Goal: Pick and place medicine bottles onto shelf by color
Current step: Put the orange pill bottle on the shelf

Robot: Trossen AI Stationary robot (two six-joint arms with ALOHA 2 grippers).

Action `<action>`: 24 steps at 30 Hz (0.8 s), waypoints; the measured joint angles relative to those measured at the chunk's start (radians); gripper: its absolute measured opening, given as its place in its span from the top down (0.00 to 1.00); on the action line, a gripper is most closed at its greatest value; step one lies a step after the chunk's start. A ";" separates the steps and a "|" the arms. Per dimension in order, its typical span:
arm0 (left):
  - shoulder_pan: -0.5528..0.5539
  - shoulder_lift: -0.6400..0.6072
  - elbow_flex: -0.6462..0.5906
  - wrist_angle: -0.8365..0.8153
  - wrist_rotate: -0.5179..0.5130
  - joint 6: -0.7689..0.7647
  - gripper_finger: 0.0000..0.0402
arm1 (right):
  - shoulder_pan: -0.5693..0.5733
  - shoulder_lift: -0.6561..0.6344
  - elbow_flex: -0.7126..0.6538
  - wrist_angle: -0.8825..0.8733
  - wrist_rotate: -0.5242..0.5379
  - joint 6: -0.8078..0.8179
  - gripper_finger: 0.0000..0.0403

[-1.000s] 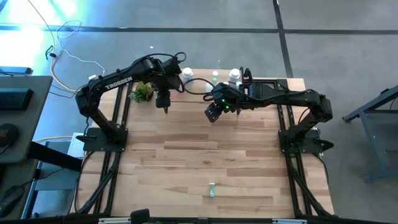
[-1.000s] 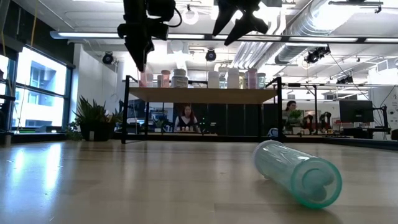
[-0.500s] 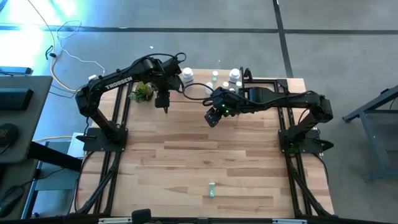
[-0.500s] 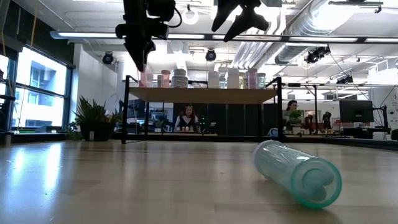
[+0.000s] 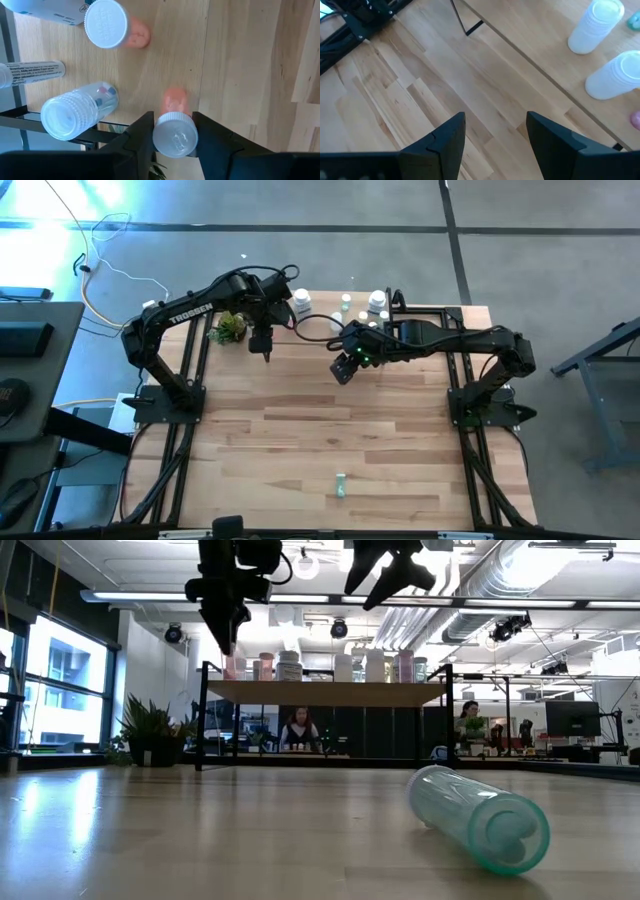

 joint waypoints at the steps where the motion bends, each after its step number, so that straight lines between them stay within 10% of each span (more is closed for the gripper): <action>1: 0.000 0.000 0.000 0.000 0.000 0.000 0.70 | 0.000 0.000 0.000 -0.003 0.000 0.000 0.50; 24: -0.002 -0.001 0.000 0.016 -0.045 -0.001 0.61 | 0.000 0.000 0.000 -0.007 0.000 0.000 0.50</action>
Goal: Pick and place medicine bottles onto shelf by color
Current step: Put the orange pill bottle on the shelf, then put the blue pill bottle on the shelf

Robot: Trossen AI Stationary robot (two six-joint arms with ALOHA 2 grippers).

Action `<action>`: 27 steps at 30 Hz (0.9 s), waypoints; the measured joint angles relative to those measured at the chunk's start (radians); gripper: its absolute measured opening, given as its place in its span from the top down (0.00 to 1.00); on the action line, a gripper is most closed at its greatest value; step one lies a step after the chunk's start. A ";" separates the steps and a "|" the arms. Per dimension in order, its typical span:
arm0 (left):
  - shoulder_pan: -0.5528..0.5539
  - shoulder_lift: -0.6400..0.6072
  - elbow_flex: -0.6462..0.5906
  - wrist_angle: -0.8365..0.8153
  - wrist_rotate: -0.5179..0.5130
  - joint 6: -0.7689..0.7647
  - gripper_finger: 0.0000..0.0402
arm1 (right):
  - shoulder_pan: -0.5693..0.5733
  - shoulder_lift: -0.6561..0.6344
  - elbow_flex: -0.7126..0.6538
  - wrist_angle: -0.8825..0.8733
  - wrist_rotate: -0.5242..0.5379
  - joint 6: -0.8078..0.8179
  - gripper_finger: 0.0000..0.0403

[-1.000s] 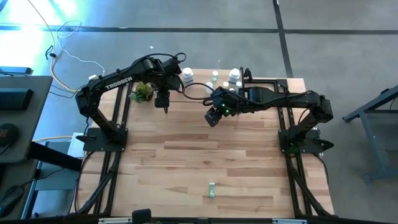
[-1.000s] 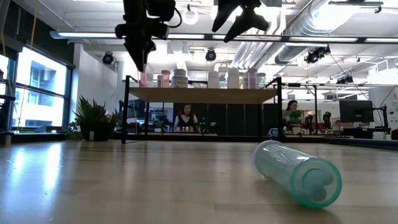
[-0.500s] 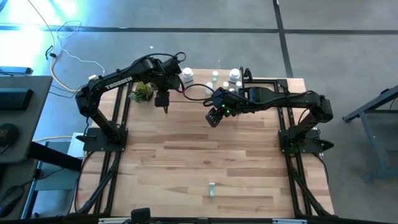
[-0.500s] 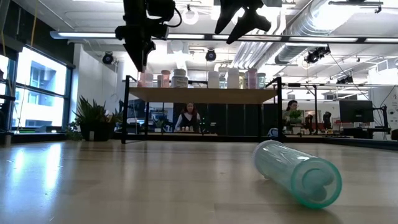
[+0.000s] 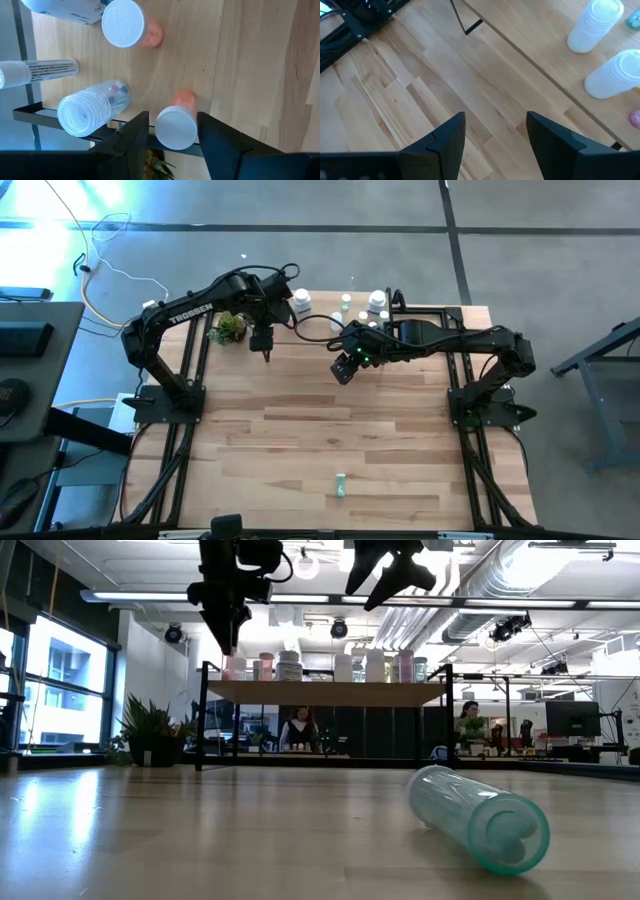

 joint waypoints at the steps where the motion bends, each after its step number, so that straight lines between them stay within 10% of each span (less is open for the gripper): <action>1: 0.000 0.000 0.000 0.000 0.000 0.000 0.61 | 0.000 0.000 0.000 0.000 0.000 0.000 0.50; 27: -0.009 -0.013 0.164 -0.046 0.031 -0.066 0.61 | 0.028 0.000 0.000 -0.059 -0.080 0.182 0.50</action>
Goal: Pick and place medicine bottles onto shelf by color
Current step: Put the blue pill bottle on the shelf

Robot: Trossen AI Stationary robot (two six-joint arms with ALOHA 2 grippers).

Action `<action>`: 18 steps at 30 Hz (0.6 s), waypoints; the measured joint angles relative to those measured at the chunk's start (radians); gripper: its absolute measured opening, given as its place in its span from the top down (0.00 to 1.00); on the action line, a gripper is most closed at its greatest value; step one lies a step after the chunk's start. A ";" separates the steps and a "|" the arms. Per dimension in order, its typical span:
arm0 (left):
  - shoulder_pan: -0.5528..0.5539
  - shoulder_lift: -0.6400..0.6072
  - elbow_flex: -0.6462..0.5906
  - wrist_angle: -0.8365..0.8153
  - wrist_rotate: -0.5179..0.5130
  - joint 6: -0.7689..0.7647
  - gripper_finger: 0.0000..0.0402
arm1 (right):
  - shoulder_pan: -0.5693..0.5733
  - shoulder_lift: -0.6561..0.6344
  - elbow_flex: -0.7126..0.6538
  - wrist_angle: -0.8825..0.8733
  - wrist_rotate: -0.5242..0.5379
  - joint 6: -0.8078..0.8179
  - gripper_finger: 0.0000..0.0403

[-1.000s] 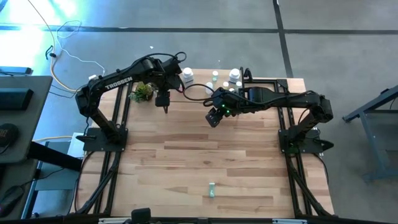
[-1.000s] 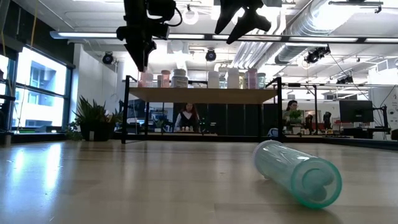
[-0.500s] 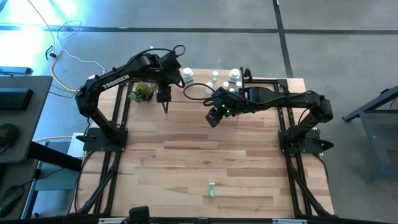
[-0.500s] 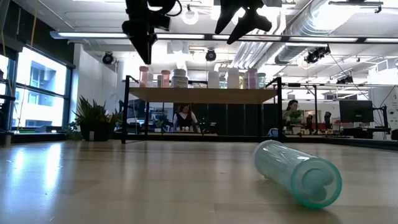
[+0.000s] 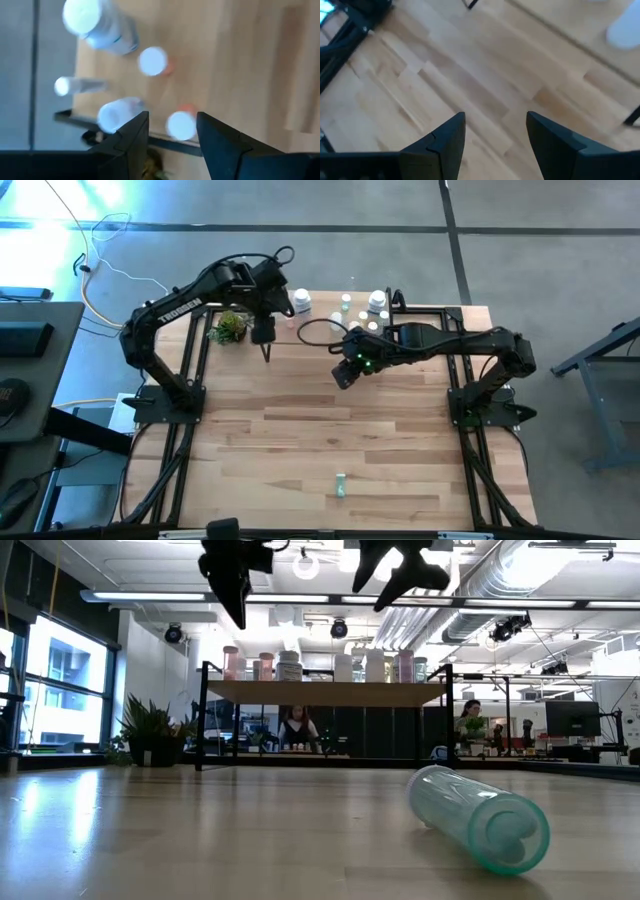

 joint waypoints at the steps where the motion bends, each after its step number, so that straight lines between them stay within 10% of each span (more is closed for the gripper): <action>1: 0.000 -0.007 0.000 0.001 0.027 0.007 0.61 | 0.008 0.000 0.000 -0.009 -0.006 0.007 0.50; 18: -0.141 -0.157 -0.288 0.218 0.442 -0.108 0.61 | 0.193 0.012 0.000 -0.120 -0.054 0.322 0.50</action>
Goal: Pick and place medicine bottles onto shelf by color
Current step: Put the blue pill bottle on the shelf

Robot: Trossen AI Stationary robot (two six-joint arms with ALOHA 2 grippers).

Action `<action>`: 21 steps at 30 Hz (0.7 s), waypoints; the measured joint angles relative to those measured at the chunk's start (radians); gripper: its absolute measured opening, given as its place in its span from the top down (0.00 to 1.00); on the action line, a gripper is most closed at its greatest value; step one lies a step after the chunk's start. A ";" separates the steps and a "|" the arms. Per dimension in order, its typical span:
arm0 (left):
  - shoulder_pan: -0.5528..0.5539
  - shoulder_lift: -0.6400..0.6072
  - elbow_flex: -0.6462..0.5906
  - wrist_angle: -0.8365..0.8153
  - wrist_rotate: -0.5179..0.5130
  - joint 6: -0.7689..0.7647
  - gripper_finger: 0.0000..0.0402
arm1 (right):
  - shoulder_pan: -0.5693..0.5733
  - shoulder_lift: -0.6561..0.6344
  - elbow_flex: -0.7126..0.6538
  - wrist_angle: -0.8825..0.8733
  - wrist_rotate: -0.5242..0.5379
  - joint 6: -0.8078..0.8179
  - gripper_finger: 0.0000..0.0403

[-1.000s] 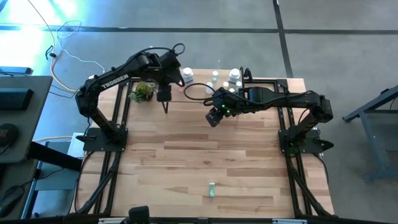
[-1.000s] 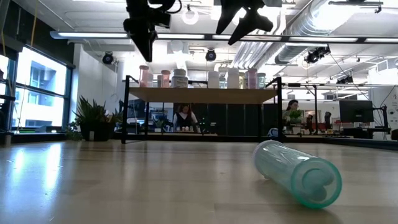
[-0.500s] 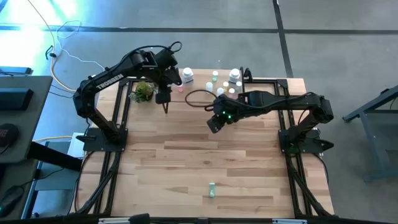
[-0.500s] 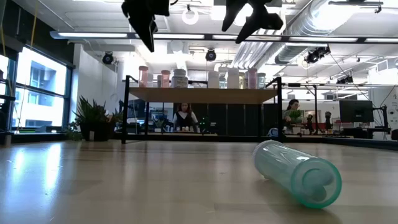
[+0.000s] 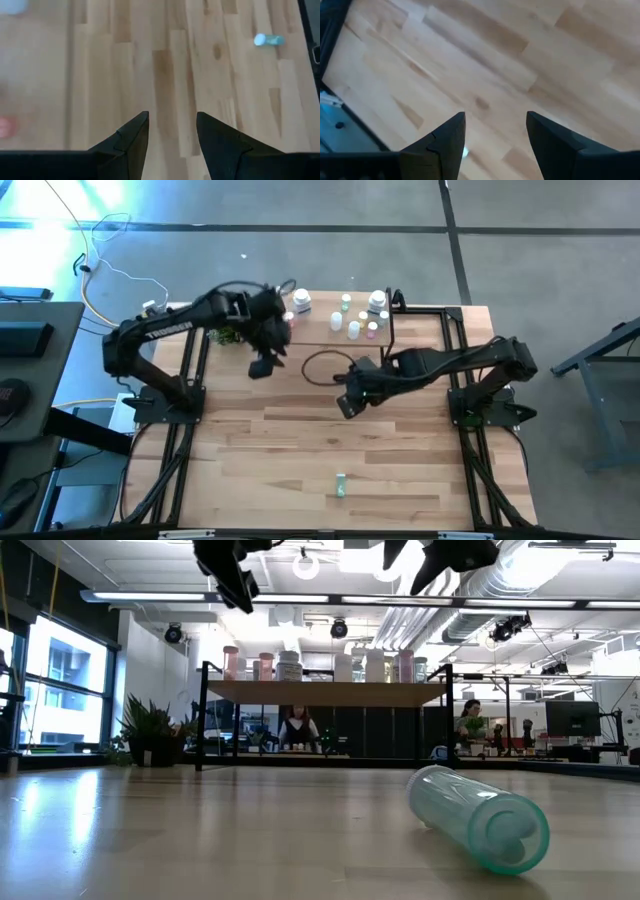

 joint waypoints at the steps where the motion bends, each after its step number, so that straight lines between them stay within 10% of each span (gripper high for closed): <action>1: -0.020 -0.011 -0.029 0.023 -0.001 -0.011 0.61 | 0.012 0.007 0.000 0.000 -0.013 0.019 0.50; 21: -0.372 -0.325 -0.453 0.361 -0.021 -0.409 0.61 | 0.257 0.147 0.000 0.165 -0.059 0.427 0.50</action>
